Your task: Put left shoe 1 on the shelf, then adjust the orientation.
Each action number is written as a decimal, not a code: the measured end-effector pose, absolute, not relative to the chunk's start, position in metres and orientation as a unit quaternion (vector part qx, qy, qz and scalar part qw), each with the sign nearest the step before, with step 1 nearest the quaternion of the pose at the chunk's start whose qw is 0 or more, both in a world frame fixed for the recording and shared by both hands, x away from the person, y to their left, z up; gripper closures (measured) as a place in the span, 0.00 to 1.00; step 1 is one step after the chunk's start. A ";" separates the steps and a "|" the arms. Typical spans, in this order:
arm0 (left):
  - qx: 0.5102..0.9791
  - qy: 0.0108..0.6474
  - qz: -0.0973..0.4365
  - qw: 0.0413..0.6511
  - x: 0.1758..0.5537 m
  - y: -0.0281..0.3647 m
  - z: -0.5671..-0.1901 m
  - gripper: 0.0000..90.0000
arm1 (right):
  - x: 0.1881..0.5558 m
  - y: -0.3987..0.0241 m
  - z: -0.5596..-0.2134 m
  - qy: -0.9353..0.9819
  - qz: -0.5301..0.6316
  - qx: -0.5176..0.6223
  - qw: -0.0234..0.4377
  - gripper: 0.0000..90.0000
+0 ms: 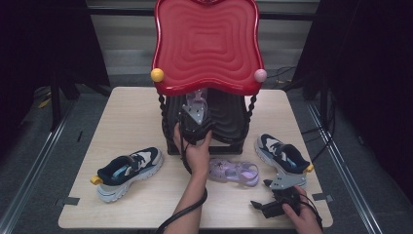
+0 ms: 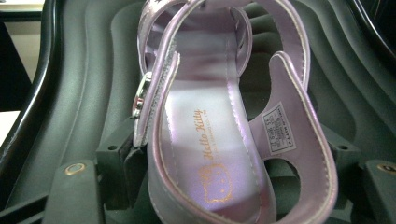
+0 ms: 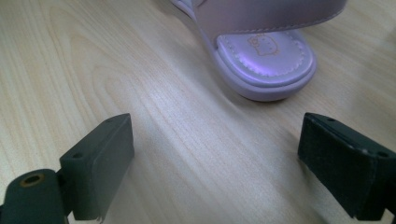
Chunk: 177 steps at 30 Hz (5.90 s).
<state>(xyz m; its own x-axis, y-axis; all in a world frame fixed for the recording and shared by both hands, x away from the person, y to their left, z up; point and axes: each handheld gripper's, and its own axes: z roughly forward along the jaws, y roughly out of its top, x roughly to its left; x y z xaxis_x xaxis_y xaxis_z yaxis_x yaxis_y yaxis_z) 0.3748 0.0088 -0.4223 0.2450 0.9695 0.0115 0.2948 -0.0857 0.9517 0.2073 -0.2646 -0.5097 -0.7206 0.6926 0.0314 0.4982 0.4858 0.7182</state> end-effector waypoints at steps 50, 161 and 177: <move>0.759 0.429 0.251 0.421 0.345 0.051 -0.411 0.19 | 0.207 -0.265 -0.510 0.852 0.367 0.350 0.132 0.11; 0.861 0.325 0.131 0.369 0.279 0.116 -0.508 0.16 | 0.208 -0.260 -0.508 0.834 0.374 0.380 0.142 0.16; 0.861 0.325 0.131 0.369 0.278 0.115 -0.508 0.17 | 0.240 -0.242 -0.504 0.829 0.376 0.380 0.163 0.16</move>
